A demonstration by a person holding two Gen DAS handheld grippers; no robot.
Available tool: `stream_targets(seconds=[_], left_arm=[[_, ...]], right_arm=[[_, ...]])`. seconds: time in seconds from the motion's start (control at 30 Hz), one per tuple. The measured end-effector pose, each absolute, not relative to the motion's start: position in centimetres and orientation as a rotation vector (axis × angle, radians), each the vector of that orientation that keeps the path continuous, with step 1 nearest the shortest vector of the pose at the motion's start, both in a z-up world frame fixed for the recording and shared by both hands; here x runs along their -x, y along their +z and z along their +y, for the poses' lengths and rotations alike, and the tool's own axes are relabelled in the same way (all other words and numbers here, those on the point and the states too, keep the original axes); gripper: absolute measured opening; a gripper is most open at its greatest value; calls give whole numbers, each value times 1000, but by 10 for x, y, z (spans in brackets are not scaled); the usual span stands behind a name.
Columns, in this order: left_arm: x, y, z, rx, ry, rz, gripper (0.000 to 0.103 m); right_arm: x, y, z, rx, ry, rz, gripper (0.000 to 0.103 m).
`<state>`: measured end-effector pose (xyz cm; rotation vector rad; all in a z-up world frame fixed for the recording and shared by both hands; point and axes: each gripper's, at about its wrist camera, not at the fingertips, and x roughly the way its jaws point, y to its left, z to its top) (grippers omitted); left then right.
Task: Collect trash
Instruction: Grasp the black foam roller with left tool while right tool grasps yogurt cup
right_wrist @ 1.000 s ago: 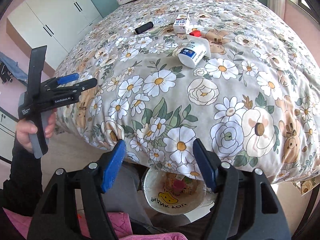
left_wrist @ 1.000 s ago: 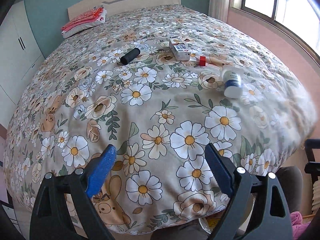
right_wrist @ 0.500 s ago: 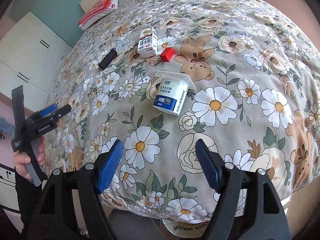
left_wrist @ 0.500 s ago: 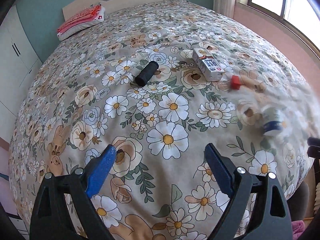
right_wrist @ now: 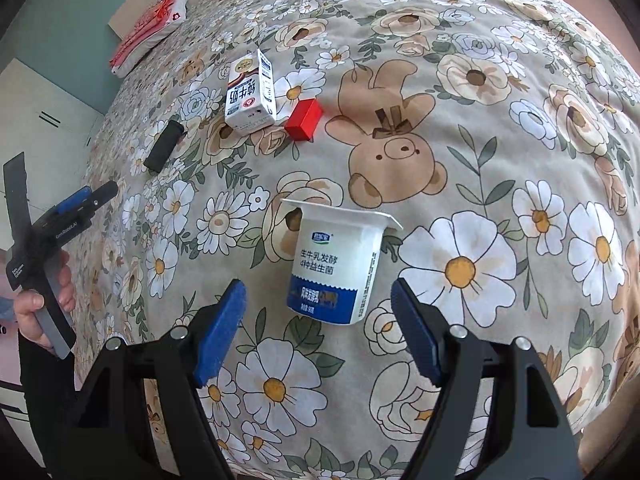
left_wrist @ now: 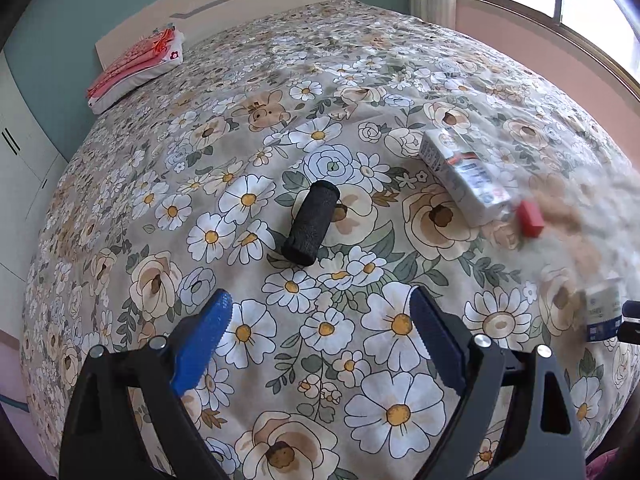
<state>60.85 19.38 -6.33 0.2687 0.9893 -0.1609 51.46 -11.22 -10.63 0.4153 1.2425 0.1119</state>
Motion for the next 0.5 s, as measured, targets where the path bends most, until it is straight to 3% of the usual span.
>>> stream_targets(seconds=[0.23,0.5], left_arm=[[-673,-98,189,-373,-157,981,92],[-719,-140,186,-284,-124,1024,92]], right_arm=[[-535,-116,-104,-386,98,1251,74],[-555,-143,-90,-297,77,1287,74]])
